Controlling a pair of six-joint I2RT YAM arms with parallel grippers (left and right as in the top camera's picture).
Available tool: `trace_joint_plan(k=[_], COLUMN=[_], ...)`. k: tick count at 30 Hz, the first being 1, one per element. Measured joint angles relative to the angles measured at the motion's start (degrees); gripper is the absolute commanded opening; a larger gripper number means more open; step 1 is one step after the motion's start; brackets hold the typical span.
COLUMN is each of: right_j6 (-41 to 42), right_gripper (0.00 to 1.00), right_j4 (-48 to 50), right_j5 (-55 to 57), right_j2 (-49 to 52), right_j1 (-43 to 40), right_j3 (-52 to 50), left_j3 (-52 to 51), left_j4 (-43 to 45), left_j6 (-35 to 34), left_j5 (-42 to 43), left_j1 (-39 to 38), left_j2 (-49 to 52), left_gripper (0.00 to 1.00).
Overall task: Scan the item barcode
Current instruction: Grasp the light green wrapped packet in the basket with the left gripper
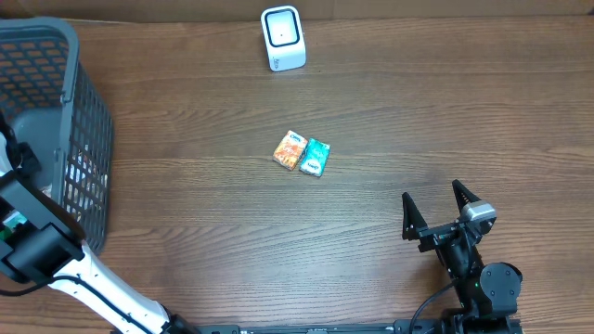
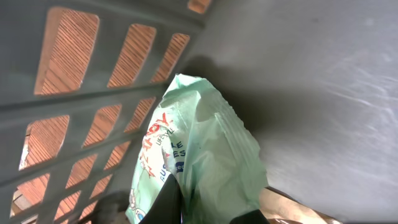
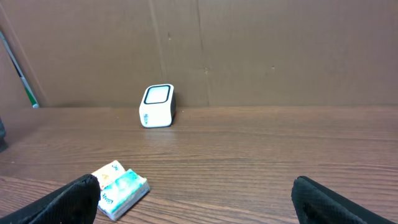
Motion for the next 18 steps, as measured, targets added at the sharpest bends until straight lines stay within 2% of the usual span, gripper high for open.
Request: trace_joint_plan(k=[8,18], right_j6=[0.0,0.0], right_gripper=[1.0,1.0], right_j4=[0.0,0.0], right_j5=[0.0,0.0], right_j2=[0.0,0.0], right_j1=[0.0,0.0], right_j3=[0.0,0.0], left_j3=[1.2,3.5], left_j4=[0.7,6.5], left_j6=[0.0,-0.4], left_j5=[2.6,6.3], left_j1=[-5.5,-11.3], left_j2=[-7.2,-25.8], left_gripper=[0.04,0.04])
